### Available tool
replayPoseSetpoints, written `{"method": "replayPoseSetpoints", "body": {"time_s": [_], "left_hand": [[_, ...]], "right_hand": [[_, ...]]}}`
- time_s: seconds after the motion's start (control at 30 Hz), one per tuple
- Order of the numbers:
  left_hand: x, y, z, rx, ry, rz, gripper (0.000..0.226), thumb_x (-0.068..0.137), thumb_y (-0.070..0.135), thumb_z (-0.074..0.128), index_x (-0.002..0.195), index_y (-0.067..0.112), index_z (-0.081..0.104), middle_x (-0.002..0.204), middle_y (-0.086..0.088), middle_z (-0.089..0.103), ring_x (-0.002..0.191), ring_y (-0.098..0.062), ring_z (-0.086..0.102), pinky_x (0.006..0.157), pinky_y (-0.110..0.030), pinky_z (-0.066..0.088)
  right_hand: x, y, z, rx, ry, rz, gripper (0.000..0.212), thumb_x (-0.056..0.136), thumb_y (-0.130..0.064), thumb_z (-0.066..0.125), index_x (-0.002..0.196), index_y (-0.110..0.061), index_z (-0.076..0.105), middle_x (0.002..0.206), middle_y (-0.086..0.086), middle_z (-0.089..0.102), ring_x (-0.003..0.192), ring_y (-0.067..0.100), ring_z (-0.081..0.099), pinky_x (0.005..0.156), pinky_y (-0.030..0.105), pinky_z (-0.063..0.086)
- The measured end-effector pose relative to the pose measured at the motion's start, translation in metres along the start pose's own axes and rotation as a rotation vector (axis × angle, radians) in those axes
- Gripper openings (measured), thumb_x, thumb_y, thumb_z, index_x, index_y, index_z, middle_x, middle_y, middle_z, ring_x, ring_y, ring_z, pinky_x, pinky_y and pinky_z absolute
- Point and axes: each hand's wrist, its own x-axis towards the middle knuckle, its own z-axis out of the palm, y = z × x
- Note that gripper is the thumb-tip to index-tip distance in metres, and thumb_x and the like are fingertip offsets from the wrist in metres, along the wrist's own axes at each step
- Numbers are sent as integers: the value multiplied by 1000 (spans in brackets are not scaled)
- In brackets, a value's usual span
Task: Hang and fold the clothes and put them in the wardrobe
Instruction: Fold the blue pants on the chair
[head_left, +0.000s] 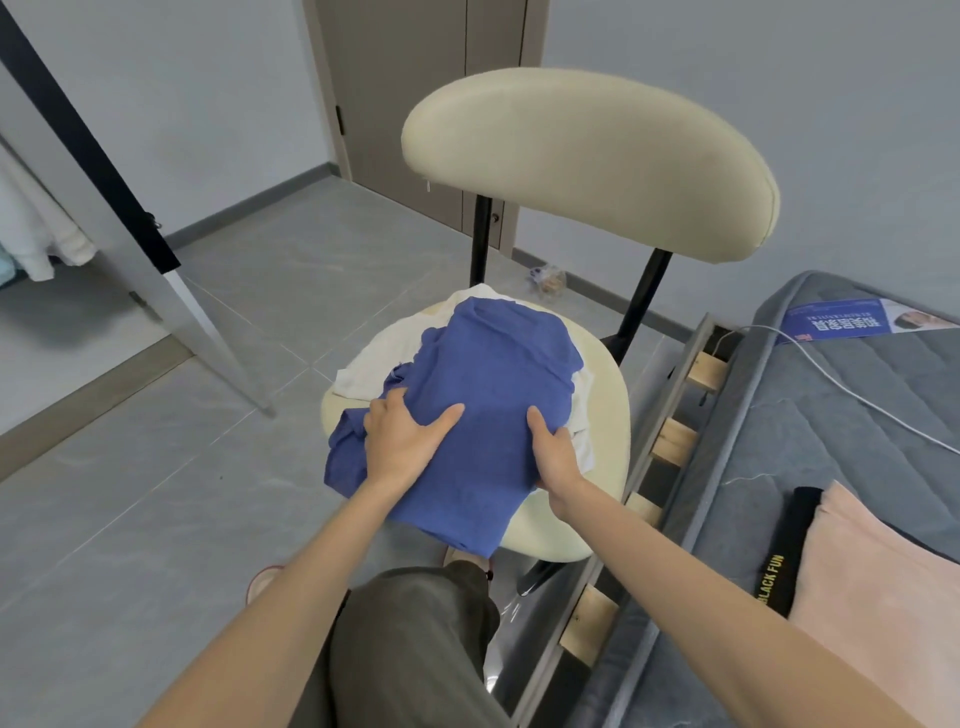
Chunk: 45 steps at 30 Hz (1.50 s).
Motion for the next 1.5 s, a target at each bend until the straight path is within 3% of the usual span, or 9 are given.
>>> {"method": "replayPoseSetpoints", "body": {"time_s": [0.17,0.3,0.47,0.57,0.8,0.93,1.07,1.4,1.5], "left_hand": [[-7,5,4,-7,31,118,56,75,61,62,110,19,51,106,0,55,99,-24,55,81,-42,50],[-9,8,8,4,-18,207,35,86,51,53,98,19,57,88,3,64,82,-20,62,70,-41,53],[-8,7,5,-46,-14,227,28,92,43,46,91,18,55,94,-6,60,81,-23,59,64,-35,47],[-15,13,-2,-90,-49,178,23,97,39,42,108,23,53,92,5,61,84,-19,56,70,-31,40],[-41,42,-16,-431,-201,108,12,96,36,46,106,38,52,102,15,62,100,-13,59,85,-32,47],[-70,73,-12,-577,-317,123,19,98,34,47,116,34,52,105,18,61,95,-2,58,72,-20,45],[-104,112,13,-639,-460,111,24,98,35,47,120,28,55,111,10,63,100,-10,61,74,-24,48],[-215,193,128,-618,-903,30,22,101,36,38,108,25,55,98,2,64,85,-17,62,70,-30,49],[-240,204,164,-567,-992,24,33,100,39,37,121,19,53,111,-5,64,89,-19,62,71,-29,49]], "right_hand": [[-12,3,6,91,39,-76,40,98,-42,47,129,-20,33,122,-9,48,98,6,51,85,28,41],[-18,4,13,102,49,-160,43,99,-37,46,135,-24,28,124,-11,46,107,12,49,87,27,41],[-22,-1,12,11,87,-276,18,102,-29,40,118,-23,40,104,-15,54,94,6,54,82,26,42],[-27,-11,6,-74,117,-365,14,102,-28,39,113,-22,45,96,-15,56,87,5,55,73,22,41],[-47,-46,-23,-94,85,-460,29,101,-24,38,126,-27,52,109,-13,62,101,8,58,85,25,46],[-69,-60,-62,-35,89,-489,28,101,-21,36,121,-27,55,112,-7,63,103,12,60,88,28,48],[-98,-67,-118,8,133,-472,28,103,-22,33,123,-19,52,114,-1,60,104,17,58,84,29,48],[-170,-30,-298,80,501,-347,26,101,-20,35,118,-16,54,109,0,58,98,17,54,86,29,43],[-185,-10,-336,56,588,-303,24,100,-18,35,111,-14,56,102,1,59,90,18,54,72,26,46]]}}
